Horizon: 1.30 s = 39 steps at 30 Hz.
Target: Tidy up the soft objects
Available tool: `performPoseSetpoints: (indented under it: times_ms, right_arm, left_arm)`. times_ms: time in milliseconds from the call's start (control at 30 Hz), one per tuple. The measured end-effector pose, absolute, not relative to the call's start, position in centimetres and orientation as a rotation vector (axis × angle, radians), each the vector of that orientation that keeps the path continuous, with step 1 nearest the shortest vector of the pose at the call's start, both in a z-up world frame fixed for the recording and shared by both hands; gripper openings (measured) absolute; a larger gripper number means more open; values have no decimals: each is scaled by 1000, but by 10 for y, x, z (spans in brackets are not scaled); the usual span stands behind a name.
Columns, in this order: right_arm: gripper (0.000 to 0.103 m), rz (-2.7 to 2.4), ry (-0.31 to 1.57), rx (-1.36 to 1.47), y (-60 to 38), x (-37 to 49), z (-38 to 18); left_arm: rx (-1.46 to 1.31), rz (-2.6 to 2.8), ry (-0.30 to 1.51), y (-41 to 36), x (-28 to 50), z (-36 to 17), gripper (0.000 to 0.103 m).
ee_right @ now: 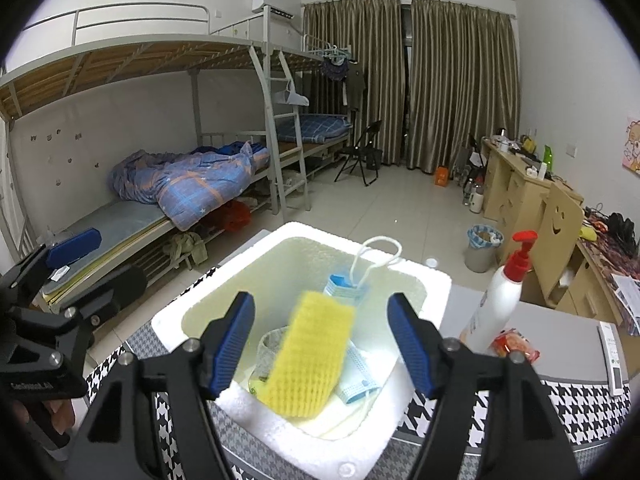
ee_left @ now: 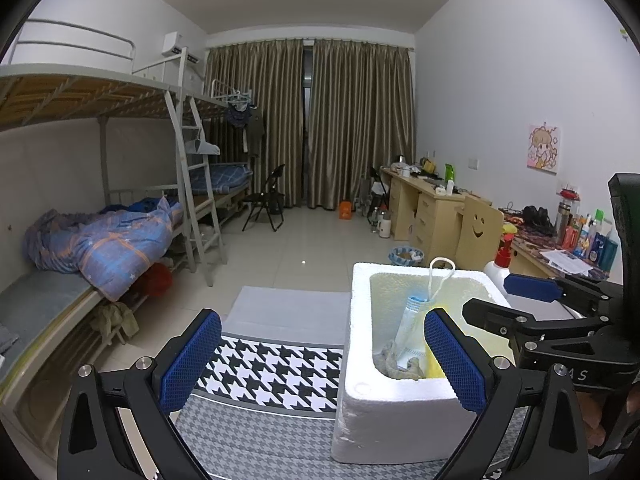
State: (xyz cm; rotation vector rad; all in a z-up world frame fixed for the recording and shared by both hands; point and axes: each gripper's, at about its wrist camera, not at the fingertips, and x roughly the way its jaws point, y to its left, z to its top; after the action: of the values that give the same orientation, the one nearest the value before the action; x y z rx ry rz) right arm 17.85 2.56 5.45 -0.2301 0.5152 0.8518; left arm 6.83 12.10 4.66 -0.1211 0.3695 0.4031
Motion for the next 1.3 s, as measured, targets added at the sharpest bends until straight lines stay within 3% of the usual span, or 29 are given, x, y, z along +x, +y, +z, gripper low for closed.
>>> performPoseSetpoints:
  times_ms: [233, 633, 1300]
  right_arm:
    - [73, 839, 508, -209, 12, 176, 56]
    - [91, 816, 447, -183, -18, 159, 65]
    - [93, 763, 367, -122, -71, 131, 74]
  left_arm:
    - [-114, 393, 361, 114, 68, 48, 102]
    - [-89, 358, 338, 84, 60, 55, 102]
    - [-52, 297, 292, 43, 36, 68, 102]
